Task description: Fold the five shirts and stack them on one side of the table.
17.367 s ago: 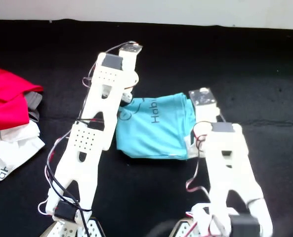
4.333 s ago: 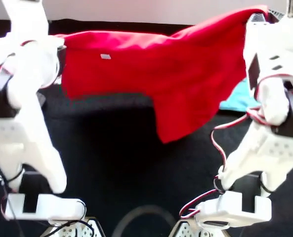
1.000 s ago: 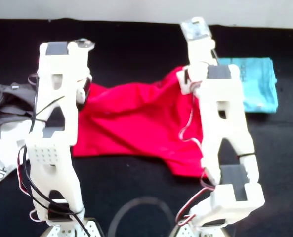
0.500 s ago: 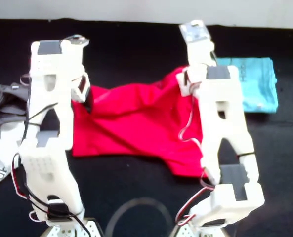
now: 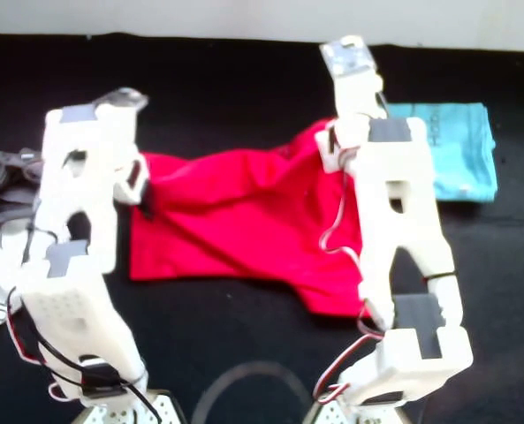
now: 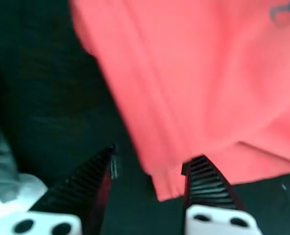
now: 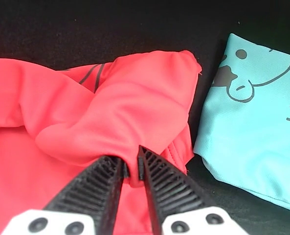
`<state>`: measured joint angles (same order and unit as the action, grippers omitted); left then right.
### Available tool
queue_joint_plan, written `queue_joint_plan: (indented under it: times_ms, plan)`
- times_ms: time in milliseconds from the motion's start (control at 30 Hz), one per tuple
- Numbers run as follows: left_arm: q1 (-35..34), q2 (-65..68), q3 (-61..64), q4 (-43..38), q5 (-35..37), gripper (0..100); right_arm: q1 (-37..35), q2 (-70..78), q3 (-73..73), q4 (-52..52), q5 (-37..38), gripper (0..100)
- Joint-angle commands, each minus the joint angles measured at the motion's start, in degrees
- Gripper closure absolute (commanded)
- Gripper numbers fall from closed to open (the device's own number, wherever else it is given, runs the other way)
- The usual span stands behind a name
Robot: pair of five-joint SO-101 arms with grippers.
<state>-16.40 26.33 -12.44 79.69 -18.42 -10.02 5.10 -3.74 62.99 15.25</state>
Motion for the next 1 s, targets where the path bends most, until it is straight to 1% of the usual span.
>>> queue_joint_plan:
  times_ms: [0, 233, 367, 467, 667, 733, 867, 900, 967]
  plan:
    - [-1.71, -3.56, -0.48, -3.69, -0.70, 79, 0.04, -0.40, -0.31, 0.13, 0.44, 99.2]
    - [0.84, -3.30, -0.31, -4.57, -0.62, 79, -0.13, -0.31, 0.04, 0.13, 0.44, 99.2]
    - [3.38, -3.30, -0.48, -4.66, 2.81, 79, -0.13, -0.31, 0.13, 0.13, 0.35, 99.2]
    - [5.23, -3.30, -0.31, -6.42, 3.43, 79, -0.13, -0.31, 0.13, 0.13, 0.26, 99.2]
    - [5.49, -3.30, -0.04, -7.21, 3.69, 79, -0.04, -0.31, 0.13, 0.13, 0.26, 99.2]
    - [5.41, -3.30, -0.04, -7.03, 3.52, 83, 0.04, -0.40, 0.13, 0.22, 0.26, 99.2]
    - [5.41, -3.38, -0.31, -6.95, 3.69, 100, 0.04, -0.40, 0.13, 0.22, 0.26, 99.2]
    - [5.41, -3.82, -0.40, -6.86, 3.78, 98, 0.04, -0.40, 0.13, 0.22, 0.26, 99.2]
    - [5.58, -4.09, -0.84, -5.98, 3.78, 99, 0.04, -0.48, 0.04, 0.22, 0.26, 99.2]
